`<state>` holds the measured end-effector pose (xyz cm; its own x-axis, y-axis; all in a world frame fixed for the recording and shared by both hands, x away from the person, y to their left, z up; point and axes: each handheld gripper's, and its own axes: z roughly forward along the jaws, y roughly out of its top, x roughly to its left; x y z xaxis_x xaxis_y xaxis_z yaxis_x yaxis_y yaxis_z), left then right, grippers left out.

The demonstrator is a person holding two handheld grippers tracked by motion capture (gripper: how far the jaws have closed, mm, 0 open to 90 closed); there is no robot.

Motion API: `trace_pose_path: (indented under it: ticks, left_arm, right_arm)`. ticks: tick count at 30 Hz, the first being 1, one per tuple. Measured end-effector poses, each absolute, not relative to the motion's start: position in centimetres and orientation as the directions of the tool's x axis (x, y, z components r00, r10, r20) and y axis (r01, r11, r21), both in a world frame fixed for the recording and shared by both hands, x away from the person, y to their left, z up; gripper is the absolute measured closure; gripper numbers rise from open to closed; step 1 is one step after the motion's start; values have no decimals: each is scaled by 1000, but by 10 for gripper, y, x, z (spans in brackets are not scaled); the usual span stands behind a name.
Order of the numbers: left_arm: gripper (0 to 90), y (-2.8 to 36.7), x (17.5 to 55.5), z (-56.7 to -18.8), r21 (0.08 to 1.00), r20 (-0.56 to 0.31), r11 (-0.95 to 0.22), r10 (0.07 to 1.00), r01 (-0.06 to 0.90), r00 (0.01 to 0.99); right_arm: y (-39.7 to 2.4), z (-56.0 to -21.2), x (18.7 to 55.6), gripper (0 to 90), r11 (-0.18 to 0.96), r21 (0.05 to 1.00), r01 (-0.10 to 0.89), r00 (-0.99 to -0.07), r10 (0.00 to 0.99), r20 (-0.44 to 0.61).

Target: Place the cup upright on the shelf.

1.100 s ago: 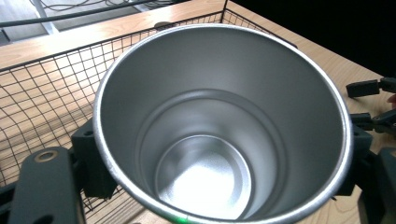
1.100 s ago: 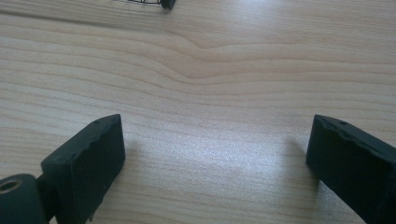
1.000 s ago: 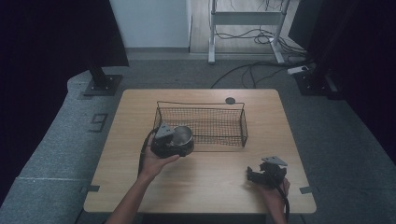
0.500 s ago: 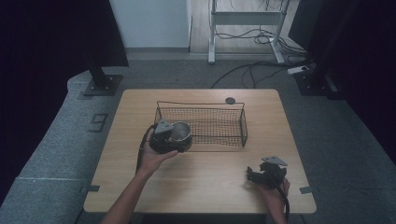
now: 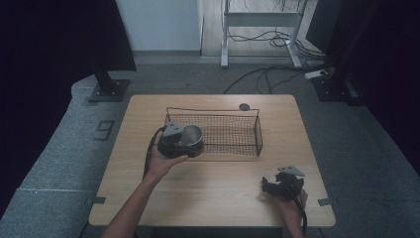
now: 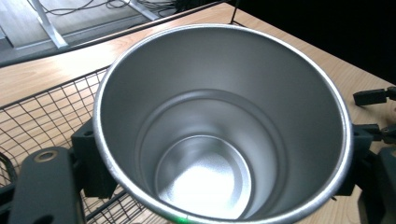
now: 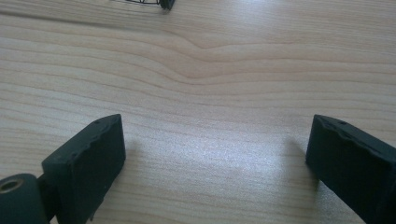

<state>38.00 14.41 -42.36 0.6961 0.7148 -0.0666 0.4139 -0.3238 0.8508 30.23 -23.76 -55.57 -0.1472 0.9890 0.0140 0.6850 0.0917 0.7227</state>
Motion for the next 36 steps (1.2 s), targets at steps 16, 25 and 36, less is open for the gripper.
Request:
trace_pose_path:
  ticks: [16,25,36]
  left_arm:
    - [186,140,388,-413,853,-64,-325,711,408,700]
    - [186,136,397,-406,847,-55,-336,715,411,697]
    - [186,136,413,-407,838,-67,-330,727,434,684]
  right_arm:
    - [-238,-556,302,46,95,721,686,-150,989,12]
    - [-238,-556,302,46,95,724,683,-149,989,11]
    - [-238,-556,302,46,95,724,683,-149,989,12]
